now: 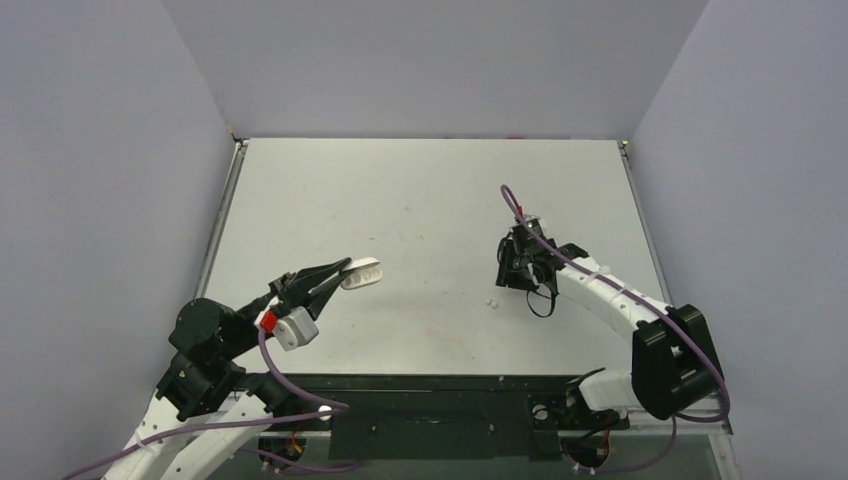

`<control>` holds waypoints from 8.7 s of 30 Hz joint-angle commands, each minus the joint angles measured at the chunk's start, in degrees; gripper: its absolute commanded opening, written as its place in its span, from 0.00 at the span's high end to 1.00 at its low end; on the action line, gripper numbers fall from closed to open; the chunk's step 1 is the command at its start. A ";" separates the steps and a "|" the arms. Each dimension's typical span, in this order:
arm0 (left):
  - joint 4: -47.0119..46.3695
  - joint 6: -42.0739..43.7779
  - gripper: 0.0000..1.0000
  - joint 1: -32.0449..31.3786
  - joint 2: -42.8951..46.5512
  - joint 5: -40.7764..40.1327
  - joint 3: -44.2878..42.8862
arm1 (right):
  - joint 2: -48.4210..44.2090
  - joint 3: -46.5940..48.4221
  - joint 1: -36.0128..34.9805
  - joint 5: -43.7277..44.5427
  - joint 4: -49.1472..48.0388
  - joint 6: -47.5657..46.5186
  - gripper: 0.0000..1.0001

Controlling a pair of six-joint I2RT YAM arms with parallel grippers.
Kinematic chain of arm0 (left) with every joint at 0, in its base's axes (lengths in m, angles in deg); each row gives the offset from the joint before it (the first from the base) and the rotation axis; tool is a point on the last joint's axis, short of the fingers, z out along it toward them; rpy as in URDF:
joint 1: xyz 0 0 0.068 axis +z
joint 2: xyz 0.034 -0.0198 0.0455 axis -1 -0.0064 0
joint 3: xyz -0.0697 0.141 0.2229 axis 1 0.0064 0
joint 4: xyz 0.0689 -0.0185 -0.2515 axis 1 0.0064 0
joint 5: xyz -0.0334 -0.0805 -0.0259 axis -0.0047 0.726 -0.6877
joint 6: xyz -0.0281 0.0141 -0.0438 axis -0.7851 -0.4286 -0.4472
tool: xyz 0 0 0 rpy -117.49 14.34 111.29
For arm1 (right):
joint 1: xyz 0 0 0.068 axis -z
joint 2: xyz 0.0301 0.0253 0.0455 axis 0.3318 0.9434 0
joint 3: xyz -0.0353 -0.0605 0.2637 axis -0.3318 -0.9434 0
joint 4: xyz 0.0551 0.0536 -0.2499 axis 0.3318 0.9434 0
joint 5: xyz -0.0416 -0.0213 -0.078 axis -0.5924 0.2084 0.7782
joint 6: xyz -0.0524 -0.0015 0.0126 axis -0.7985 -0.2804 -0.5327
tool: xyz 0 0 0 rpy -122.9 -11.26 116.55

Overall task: Insert the wireless bluetooth earbuds into the charging case
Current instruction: Pick up the earbud from the center of the board, then place the earbud in the charging case, then pick up the earbud from the center of the board.

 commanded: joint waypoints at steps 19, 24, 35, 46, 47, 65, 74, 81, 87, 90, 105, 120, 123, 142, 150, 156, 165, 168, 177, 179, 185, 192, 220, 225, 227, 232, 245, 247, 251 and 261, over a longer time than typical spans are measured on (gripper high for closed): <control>-2.46 -0.41 1.00 -0.15 0.49 -1.04 0.08 | 8.30 -5.15 0.95 -7.80 -8.77 1.15 0.67; -2.69 -0.29 1.00 -0.17 0.20 -0.77 -0.01 | 7.78 -5.21 0.89 -9.01 -8.80 1.27 0.73; -2.79 0.13 1.00 -0.17 -0.06 -0.41 -0.05 | 3.90 -6.69 0.28 -12.05 -7.70 2.13 0.68; -2.35 0.24 1.00 -0.12 -0.01 -0.33 -0.48 | 4.14 -6.79 0.80 -12.08 -8.08 0.33 0.76; -2.30 0.26 1.00 -0.13 0.00 -0.34 -0.50 | 3.87 -6.68 0.85 -11.98 -7.85 0.41 0.75; -2.07 0.09 1.00 -0.17 -0.25 -0.37 -1.29 | 8.77 -2.05 2.24 -13.10 -6.89 -2.22 0.77; -2.44 -0.14 1.00 -0.16 -0.68 -0.58 -1.56 | 7.73 -6.85 1.64 -13.08 -8.22 -1.97 0.79; -2.17 -0.41 1.00 -0.17 -0.74 -0.49 -1.88 | 7.26 -9.06 -2.02 -11.30 -9.69 -1.01 0.80; -2.15 -0.68 1.00 -0.12 -0.79 -0.28 -1.85 | 6.23 -10.25 -2.41 -11.62 -9.93 -0.81 0.80; -2.19 -0.70 1.00 -0.17 -0.75 -0.33 -1.90 | 4.86 -10.70 -3.33 -10.95 -9.52 -0.28 0.80; -2.54 -1.48 1.00 -0.12 -0.80 -0.26 -1.85 | -2.16 -5.46 -7.42 -4.99 -3.99 -5.18 1.00; -3.61 -6.32 1.00 -0.15 -1.79 -4.09 -3.41 | -17.05 20.28 -31.67 12.72 -10.87 -14.18 1.00; -4.15 -7.36 1.00 -0.17 -2.00 -4.54 -3.50 | -15.72 25.78 -38.85 16.93 -15.90 -17.70 1.00; -6.59 -18.20 1.00 -0.14 -4.63 -10.23 -6.44 | -2.49 34.97 -54.56 19.57 -30.16 -31.84 1.00; -5.38 -24.97 1.00 -0.14 -6.01 -11.08 -8.77 | -1.09 32.74 -54.54 21.49 -33.33 -34.18 1.00; -5.01 -26.63 1.00 -0.14 -6.28 -11.88 -9.49 | -2.67 30.96 -54.50 21.73 -33.56 -35.07 1.00; -5.21 -25.98 1.00 -0.16 -7.06 -11.06 -10.15 | 0.12 32.34 -54.51 21.10 -31.83 -35.55 1.00; -5.17 -25.73 1.00 -0.17 -6.96 -11.87 -9.95 | 0.46 32.49 -54.56 20.90 -31.60 -35.66 1.00; -5.64 -22.92 1.00 -0.17 -7.07 -12.74 -9.40 | 2.70 34.86 -54.41 20.65 -33.08 -31.93 1.00; -5.89 -22.63 1.00 -0.16 -7.17 -13.14 -9.43 | 3.41 35.63 -54.43 21.01 -32.87 -31.11 1.00; -5.97 -22.33 1.00 -0.17 -6.68 -14.67 -9.34 | 2.94 35.20 -54.35 23.05 -31.54 -31.85 1.00; -6.29 -22.94 1.00 -0.17 -6.42 -16.76 -9.46 | 0.11 30.61 -52.44 25.38 -27.98 -33.76 1.00; -5.10 -19.58 1.00 -0.12 -5.69 -14.12 -7.58 | -5.85 31.86 -48.23 10.88 -24.03 -28.59 0.59; -4.83 -18.70 1.00 -0.16 -4.95 -14.36 -6.65 | -11.68 31.31 -39.25 11.30 -19.46 -18.67 0.58; -5.11 -18.57 1.00 -0.17 -4.77 -14.25 -6.29 | -13.61 30.57 -33.24 12.68 -14.15 -14.98 0.57; -5.54 -18.59 1.00 -0.17 -4.79 -14.19 -5.92 | -16.61 26.83 -14.59 15.20 2.98 -7.71 0.56; -5.80 -18.12 1.00 -0.12 -5.17 -13.97 -6.08 | -10.98 4.37 32.63 -4.22 4.47 -13.29 0.67; -5.66 -17.84 1.00 -0.14 -5.20 -14.10 -6.25 | -6.41 4.20 35.59 -5.81 3.61 -15.18 0.69; -5.38 -17.46 1.00 -0.12 -5.27 -14.38 -6.27 | 2.56 6.10 37.06 -6.19 1.63 -17.55 0.71; -5.65 -16.27 1.00 -0.17 -6.73 -15.14 -6.44 | 18.20 11.89 34.68 -8.73 -3.65 -17.17 0.65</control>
